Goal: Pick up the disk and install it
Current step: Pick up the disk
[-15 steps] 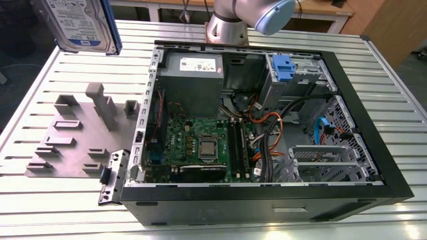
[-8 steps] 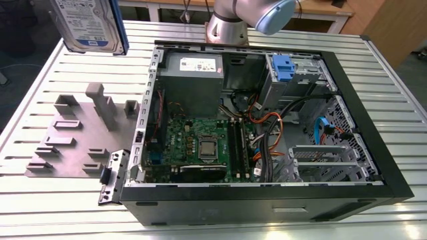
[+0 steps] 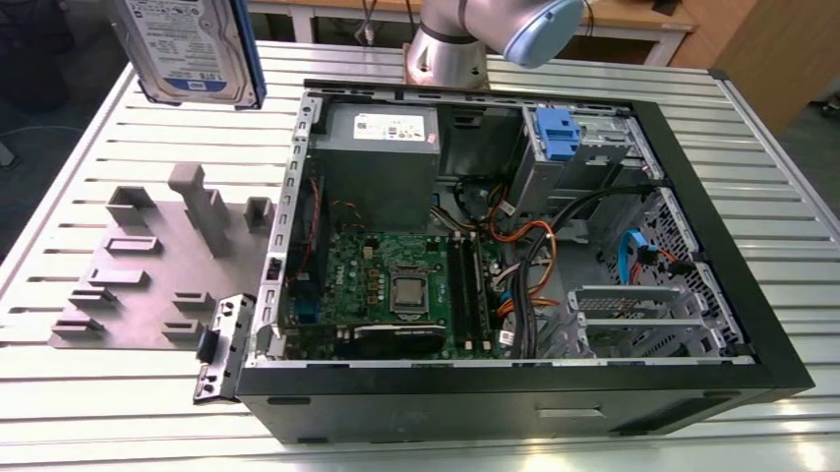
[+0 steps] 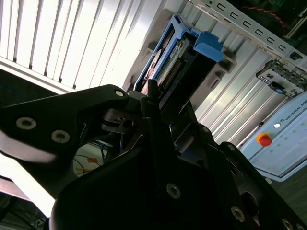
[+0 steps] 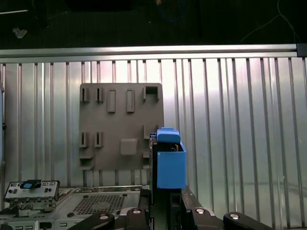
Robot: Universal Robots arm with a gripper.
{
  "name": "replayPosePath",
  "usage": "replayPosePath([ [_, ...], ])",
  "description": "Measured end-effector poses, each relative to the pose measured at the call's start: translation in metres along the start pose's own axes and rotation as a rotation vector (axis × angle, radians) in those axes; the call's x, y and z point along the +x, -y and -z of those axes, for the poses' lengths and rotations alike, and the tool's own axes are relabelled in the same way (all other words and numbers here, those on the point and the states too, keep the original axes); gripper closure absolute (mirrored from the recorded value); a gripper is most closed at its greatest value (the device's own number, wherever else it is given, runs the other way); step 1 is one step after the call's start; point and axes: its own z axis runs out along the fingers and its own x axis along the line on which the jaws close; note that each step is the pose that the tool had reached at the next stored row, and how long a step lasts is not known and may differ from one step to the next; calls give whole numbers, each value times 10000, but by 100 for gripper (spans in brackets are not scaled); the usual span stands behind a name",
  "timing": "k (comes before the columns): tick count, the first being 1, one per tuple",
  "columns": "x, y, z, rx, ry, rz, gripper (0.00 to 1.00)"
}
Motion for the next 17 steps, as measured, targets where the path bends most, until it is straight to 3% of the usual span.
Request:
replayPosePath([
  [6, -4, 71, 3, 1, 1, 1, 65],
  [17, -16, 285, 13, 0, 0, 0, 65],
])
